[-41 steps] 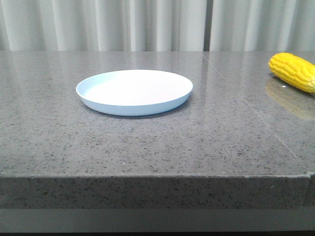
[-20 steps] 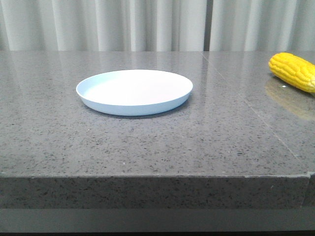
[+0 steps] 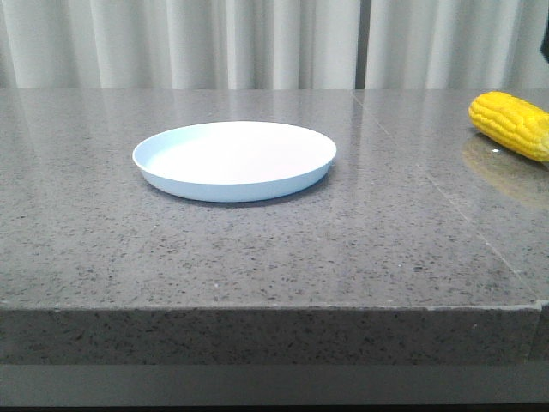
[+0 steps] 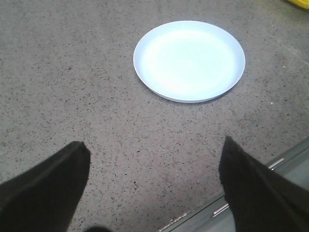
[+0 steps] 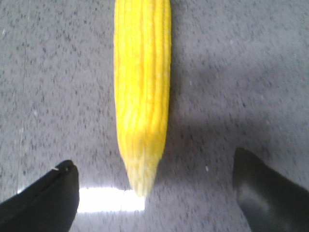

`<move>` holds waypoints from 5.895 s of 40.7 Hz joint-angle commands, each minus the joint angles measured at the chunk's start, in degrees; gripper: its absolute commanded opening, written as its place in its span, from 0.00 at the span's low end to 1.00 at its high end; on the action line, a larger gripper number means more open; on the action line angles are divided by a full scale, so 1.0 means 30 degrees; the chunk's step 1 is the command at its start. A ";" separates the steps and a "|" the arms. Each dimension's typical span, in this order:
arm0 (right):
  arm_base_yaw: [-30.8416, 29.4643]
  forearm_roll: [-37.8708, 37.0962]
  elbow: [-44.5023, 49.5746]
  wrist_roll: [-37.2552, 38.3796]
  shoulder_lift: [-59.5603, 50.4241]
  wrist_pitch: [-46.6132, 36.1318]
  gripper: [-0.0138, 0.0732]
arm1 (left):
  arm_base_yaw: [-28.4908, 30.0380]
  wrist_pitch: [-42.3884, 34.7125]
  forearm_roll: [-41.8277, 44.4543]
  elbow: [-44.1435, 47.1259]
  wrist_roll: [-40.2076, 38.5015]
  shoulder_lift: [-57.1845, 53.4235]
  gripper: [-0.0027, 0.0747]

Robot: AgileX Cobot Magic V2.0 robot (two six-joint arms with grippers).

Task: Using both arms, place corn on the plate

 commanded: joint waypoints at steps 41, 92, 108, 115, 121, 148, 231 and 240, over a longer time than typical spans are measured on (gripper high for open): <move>0.0044 0.1067 -0.6020 -0.0878 0.6644 0.0699 0.45 | -0.0106 -0.1293 0.0115 -0.0495 -0.0219 0.0005 0.74; 0.9566 0.5300 -1.1047 0.3013 0.9601 0.0181 0.67 | -0.0106 -0.1293 0.0115 -0.0495 -0.0219 0.0005 0.74; 0.9566 0.4479 -1.1147 0.0344 0.7851 0.0981 0.89 | -0.0106 -0.1293 0.0115 -0.0495 -0.0219 0.0005 0.74; 0.9566 0.3972 -1.1079 -0.2828 0.5372 0.2645 0.89 | -0.0106 -0.1293 0.0115 -0.0495 -0.0219 0.0005 0.74; 0.9566 0.3528 -1.0623 -0.4259 0.2726 0.3038 0.89 | -0.0106 -0.1293 0.0115 -0.0495 -0.0219 0.0005 0.74; 0.9542 0.1361 0.1986 -0.4373 -1.0863 0.1247 0.89 | -0.0106 -0.1293 0.0115 -0.0495 -0.0219 0.0005 0.74; 0.9542 0.1361 0.8903 -0.4358 -1.9515 -0.0061 0.08 | -0.0106 -0.1172 -0.0466 -0.0495 -0.0219 0.0005 0.01; 0.9542 0.1361 0.8903 -0.4358 -1.9515 -0.0067 0.08 | 0.0844 -0.1350 -0.0292 0.0118 -0.0219 -0.0637 0.01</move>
